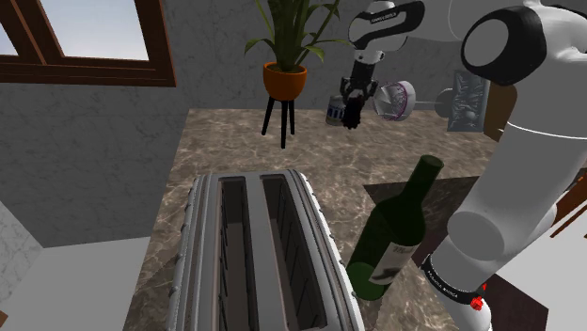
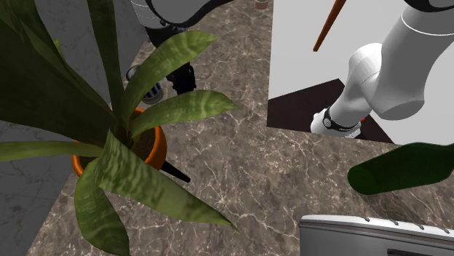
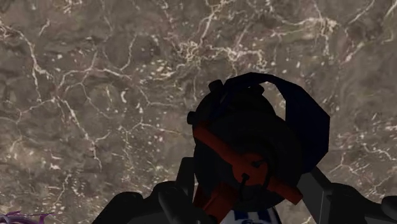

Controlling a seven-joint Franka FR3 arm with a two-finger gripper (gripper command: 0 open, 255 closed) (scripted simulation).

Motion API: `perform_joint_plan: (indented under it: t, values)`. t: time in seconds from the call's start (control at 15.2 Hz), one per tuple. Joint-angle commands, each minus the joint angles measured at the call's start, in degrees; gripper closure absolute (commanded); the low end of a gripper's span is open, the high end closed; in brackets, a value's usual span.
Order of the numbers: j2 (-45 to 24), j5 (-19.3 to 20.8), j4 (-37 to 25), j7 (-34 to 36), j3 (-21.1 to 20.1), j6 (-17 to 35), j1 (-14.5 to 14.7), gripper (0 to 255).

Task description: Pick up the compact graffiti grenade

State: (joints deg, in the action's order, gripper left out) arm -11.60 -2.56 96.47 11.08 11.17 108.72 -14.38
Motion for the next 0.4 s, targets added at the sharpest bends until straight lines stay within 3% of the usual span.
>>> perform_joint_plan:
  t: [0.0, 0.33]
  values:
    - [0.4, 0.1, -1.1, 0.1, 0.0, -1.4, 0.0, 255]
    - [0.5, 0.1, -3.3, 0.1, 0.0, -3.8, 0.0, 255]
